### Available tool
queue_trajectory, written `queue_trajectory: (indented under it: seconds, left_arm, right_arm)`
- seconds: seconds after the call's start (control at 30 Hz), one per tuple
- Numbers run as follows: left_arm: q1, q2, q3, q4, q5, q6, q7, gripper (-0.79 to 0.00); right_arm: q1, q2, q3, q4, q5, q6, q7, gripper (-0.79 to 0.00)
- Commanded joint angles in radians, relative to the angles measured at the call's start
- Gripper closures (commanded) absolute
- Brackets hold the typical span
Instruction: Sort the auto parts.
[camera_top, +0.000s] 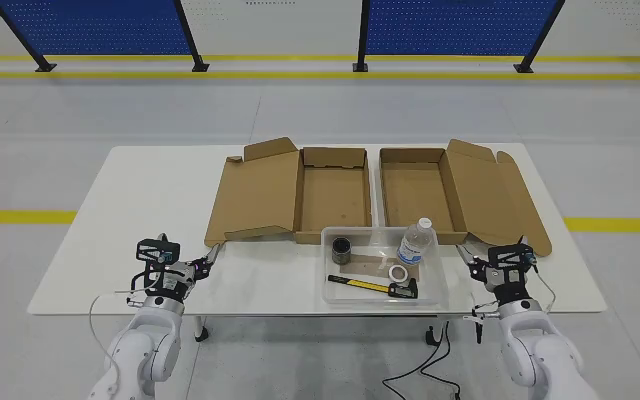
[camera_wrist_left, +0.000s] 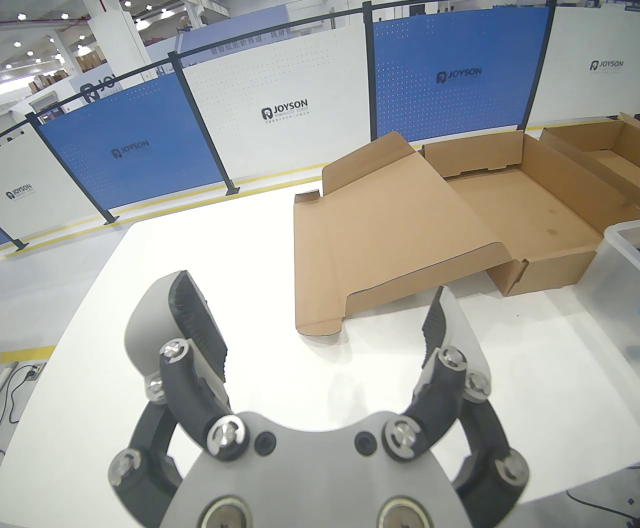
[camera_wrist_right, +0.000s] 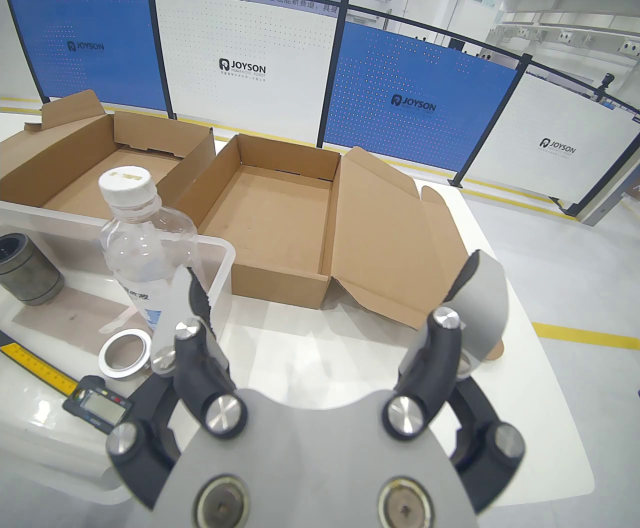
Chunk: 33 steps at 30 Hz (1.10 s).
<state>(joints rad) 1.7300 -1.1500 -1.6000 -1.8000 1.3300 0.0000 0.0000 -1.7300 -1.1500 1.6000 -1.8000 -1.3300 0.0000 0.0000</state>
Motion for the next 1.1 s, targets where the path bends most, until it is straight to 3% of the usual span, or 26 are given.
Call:
queue_trajectory:
  seconds: [0.0, 0.47, 0.6, 0.73, 0.83, 1.07]
  left_arm:
    - [0.000, 0.000, 0.000, 0.000, 0.000, 0.000, 0.000, -0.785]
    - [0.000, 0.000, 0.000, 0.000, 0.000, 0.000, 0.000, -0.785]
    - [0.000, 0.000, 0.000, 0.000, 0.000, 0.000, 0.000, -0.785]
    - [0.000, 0.000, 0.000, 0.000, 0.000, 0.000, 0.000, -0.785]
    - [0.000, 0.000, 0.000, 0.000, 0.000, 0.000, 0.000, -0.785]
    - [0.000, 0.000, 0.000, 0.000, 0.000, 0.000, 0.000, -0.785]
  right_arm:
    - [0.000, 0.000, 0.000, 0.000, 0.000, 0.000, 0.000, -0.785]
    - [0.015, -0.003, 0.014, -0.008, 0.052, -0.035, -0.006, -0.785]
    - [0.022, -0.002, 0.032, -0.022, 0.125, -0.130, -0.009, -0.785]
    - [0.036, 0.004, 0.046, -0.015, 0.195, -0.291, 0.000, -0.785]
    - [0.066, 0.009, 0.040, 0.007, 0.174, -0.372, 0.014, -0.785]
    - [0.176, 0.004, -0.054, 0.087, 0.191, -0.436, 0.064, -0.785]
